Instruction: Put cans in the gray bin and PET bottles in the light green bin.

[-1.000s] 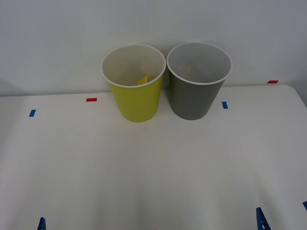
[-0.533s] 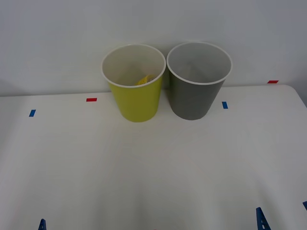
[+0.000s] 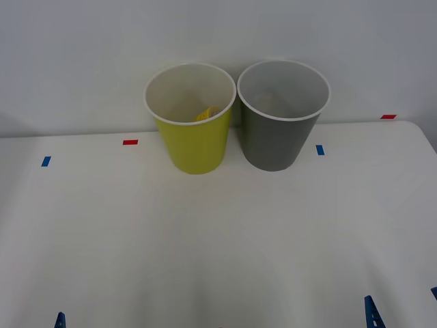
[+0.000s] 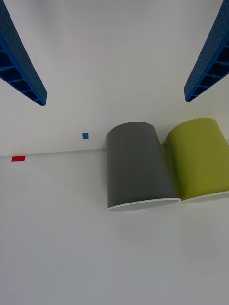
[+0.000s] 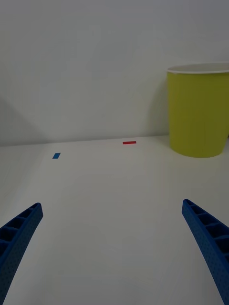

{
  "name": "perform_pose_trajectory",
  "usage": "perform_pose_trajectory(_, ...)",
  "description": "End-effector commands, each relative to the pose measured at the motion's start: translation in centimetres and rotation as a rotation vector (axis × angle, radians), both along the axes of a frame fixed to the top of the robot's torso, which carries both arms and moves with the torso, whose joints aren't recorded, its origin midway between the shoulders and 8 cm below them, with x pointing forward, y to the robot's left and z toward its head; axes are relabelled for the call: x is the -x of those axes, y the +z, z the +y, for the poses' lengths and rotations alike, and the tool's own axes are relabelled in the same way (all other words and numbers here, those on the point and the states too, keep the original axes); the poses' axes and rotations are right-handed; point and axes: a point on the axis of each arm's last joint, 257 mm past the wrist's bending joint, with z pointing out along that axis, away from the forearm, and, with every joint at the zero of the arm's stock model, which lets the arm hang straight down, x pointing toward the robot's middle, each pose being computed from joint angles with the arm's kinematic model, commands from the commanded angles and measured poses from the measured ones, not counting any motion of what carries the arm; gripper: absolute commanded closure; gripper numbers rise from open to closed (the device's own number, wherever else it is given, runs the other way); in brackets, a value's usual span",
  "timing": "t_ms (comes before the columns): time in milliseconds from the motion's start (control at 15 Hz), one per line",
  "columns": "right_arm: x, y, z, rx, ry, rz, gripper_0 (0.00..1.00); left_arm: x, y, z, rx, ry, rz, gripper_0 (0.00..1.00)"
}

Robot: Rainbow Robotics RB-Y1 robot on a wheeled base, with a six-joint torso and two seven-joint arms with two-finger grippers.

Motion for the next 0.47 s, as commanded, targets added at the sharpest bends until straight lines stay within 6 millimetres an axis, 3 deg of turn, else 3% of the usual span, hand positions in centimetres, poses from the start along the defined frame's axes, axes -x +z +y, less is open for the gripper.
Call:
perform_pose_trajectory(67, 0.00, 0.00, 0.00, 0.000, 0.000, 0.000, 0.00, 0.00, -0.01, 0.00, 0.000, 0.000, 0.000, 0.00)
perform_pose_trajectory(467, 0.00, 0.00, 0.00, 0.000, 0.000, 0.000, 0.00, 0.00, -0.01, 0.00, 0.000, 0.000, 0.000, 0.00)
